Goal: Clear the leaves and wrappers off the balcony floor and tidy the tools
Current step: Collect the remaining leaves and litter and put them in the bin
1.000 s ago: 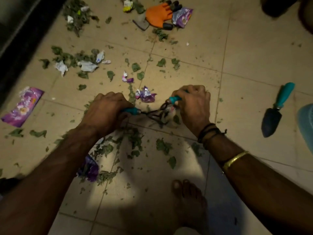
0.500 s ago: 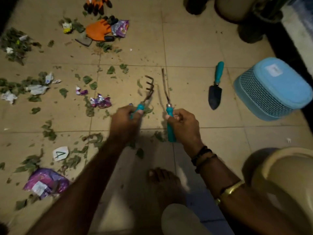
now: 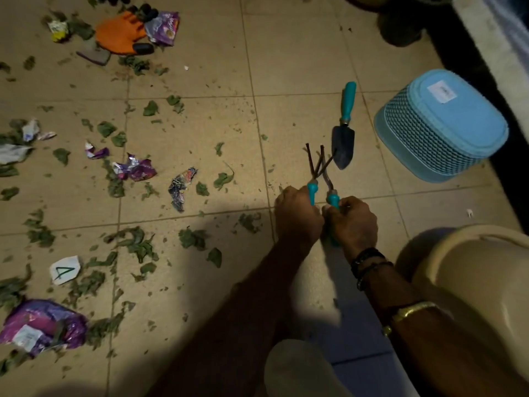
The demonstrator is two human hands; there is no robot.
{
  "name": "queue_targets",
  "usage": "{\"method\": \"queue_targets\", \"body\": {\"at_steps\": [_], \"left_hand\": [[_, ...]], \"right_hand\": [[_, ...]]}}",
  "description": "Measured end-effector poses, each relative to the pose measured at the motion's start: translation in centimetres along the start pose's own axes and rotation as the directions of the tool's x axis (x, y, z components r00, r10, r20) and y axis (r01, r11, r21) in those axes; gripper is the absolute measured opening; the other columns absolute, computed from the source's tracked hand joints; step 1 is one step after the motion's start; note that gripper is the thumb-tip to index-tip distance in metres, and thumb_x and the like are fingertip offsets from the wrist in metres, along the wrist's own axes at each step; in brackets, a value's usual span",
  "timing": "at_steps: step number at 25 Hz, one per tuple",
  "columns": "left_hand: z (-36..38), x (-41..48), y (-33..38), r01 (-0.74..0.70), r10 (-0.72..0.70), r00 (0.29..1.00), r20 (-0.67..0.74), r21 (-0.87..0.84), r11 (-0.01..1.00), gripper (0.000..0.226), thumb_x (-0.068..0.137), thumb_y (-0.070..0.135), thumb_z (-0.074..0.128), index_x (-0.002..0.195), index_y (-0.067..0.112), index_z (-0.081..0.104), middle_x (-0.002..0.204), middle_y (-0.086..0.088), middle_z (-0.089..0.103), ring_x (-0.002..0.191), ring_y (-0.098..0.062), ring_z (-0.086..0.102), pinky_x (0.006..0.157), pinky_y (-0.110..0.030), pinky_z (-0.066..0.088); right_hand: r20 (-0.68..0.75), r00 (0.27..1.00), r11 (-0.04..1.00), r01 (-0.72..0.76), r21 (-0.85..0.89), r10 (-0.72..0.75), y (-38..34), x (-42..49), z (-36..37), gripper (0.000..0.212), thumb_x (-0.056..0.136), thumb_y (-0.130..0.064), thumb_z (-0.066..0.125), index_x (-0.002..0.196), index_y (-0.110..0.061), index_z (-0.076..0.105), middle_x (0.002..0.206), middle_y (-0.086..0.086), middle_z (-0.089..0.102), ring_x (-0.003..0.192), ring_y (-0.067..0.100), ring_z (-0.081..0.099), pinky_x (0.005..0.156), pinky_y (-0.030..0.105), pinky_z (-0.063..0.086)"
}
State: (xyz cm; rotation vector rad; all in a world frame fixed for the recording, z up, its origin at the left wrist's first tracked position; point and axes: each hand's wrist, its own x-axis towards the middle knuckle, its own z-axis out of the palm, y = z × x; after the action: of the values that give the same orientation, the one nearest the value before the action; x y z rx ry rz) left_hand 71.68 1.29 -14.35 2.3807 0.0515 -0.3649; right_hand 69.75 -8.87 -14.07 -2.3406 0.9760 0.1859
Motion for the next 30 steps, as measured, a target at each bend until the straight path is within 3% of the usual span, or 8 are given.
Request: {"method": "queue_targets", "body": {"at_steps": [5, 9, 16, 20, 24, 27, 29, 30], "left_hand": [[-1.7, -1.8, -4.1, -0.175, 0.190, 0.981, -0.041, 0.239, 0.955, 0.044, 0.101, 0.034, 0.043, 0.141, 0.015, 0.050, 0.142, -0.009, 0.051, 0.130, -0.025, 0.046, 0.109, -0.042, 0.037], [-2.3, -4.0, -12.0, -0.504, 0.486, 0.859, 0.162, 0.435, 0.746, 0.062, 0.101, 0.044, 0.044, 0.153, 0.011, 0.038, 0.159, -0.017, 0.035, 0.151, -0.037, 0.025, 0.118, -0.060, 0.025], [-8.7, -3.5, -16.1, -0.237, 0.350, 0.934, -0.071, 0.611, 0.756, 0.066, 0.104, 0.043, 0.028, 0.157, 0.005, 0.025, 0.166, -0.016, 0.017, 0.155, -0.032, 0.009, 0.121, -0.058, 0.013], [-9.6, -7.3, -19.0, 0.203, -0.030, 0.928, -0.371, 0.438, 0.876, 0.079, 0.100, 0.054, 0.032, 0.158, 0.003, 0.018, 0.166, -0.020, 0.011, 0.155, -0.034, 0.004, 0.123, -0.058, 0.006], [-9.2, -9.0, -20.7, 0.643, -0.500, 0.716, -0.487, 0.182, 0.744, 0.098, 0.092, 0.073, 0.032, 0.157, 0.002, 0.011, 0.165, -0.024, 0.008, 0.153, -0.040, 0.004, 0.119, -0.066, 0.006], [-9.1, -4.1, -18.6, 0.529, -0.399, 0.778, -0.485, 0.163, 0.833, 0.089, 0.098, 0.065, 0.023, 0.158, 0.000, 0.012, 0.164, -0.025, 0.012, 0.154, -0.039, 0.007, 0.121, -0.061, 0.009], [-9.3, -1.6, -17.7, 0.336, -0.221, 0.829, -0.513, 0.143, 0.931, 0.079, 0.102, 0.057, 0.026, 0.157, 0.001, 0.018, 0.164, -0.023, 0.017, 0.154, -0.037, 0.011, 0.123, -0.057, 0.009], [-9.9, -1.4, -18.2, 0.317, -0.193, 0.804, -0.562, 0.131, 0.939, 0.077, 0.103, 0.055, 0.029, 0.157, 0.001, 0.020, 0.164, -0.022, 0.017, 0.154, -0.036, 0.011, 0.124, -0.055, 0.008]], "right_hand": [[-0.169, 0.961, 0.967, 0.236, 0.093, -0.218, -2.6, -1.7, 0.1, 0.040, 0.094, -0.017, 0.067, 0.133, -0.017, 0.060, 0.132, 0.008, 0.057, 0.120, 0.020, 0.055, 0.102, 0.036, 0.050], [0.141, 0.816, 0.809, 0.504, 0.301, -0.561, -7.6, -6.4, 3.0, 0.047, 0.100, -0.016, 0.056, 0.147, -0.011, 0.048, 0.151, 0.008, 0.048, 0.135, 0.014, 0.044, 0.112, 0.019, 0.032], [0.204, 0.901, 0.912, 0.404, -0.066, -0.384, -7.5, -4.8, 10.3, 0.090, 0.100, -0.065, 0.033, 0.161, -0.004, 0.007, 0.169, 0.021, -0.002, 0.156, 0.036, -0.007, 0.127, 0.054, 0.002], [0.382, 0.516, 0.596, 0.793, 0.127, -0.767, -10.1, -5.6, 12.7, 0.080, 0.102, -0.057, 0.033, 0.162, -0.008, 0.011, 0.170, 0.011, 0.005, 0.157, 0.024, 0.000, 0.128, 0.048, 0.006], [0.174, 0.790, 0.795, 0.604, -0.052, -0.588, -10.9, -1.2, 12.2, 0.091, 0.099, -0.069, 0.028, 0.162, -0.006, 0.005, 0.170, 0.014, 0.001, 0.157, 0.027, -0.002, 0.127, 0.052, 0.005], [0.314, 0.660, 0.654, 0.743, -0.142, -0.682, -11.5, -2.3, 13.9, 0.094, 0.098, -0.071, 0.019, 0.161, -0.003, 0.009, 0.169, 0.018, 0.005, 0.157, 0.030, -0.001, 0.127, 0.053, 0.003], [0.336, 0.505, 0.548, 0.835, 0.040, -0.795, -13.1, -3.1, 14.7, 0.081, 0.101, -0.061, 0.021, 0.161, -0.007, 0.016, 0.170, 0.011, 0.011, 0.157, 0.022, 0.002, 0.128, 0.047, 0.004], [0.263, 0.529, 0.567, 0.819, 0.093, -0.807, -14.1, -2.3, 14.4, 0.074, 0.103, -0.056, 0.025, 0.161, -0.011, 0.019, 0.170, 0.007, 0.014, 0.157, 0.019, 0.004, 0.128, 0.044, 0.004]]}}
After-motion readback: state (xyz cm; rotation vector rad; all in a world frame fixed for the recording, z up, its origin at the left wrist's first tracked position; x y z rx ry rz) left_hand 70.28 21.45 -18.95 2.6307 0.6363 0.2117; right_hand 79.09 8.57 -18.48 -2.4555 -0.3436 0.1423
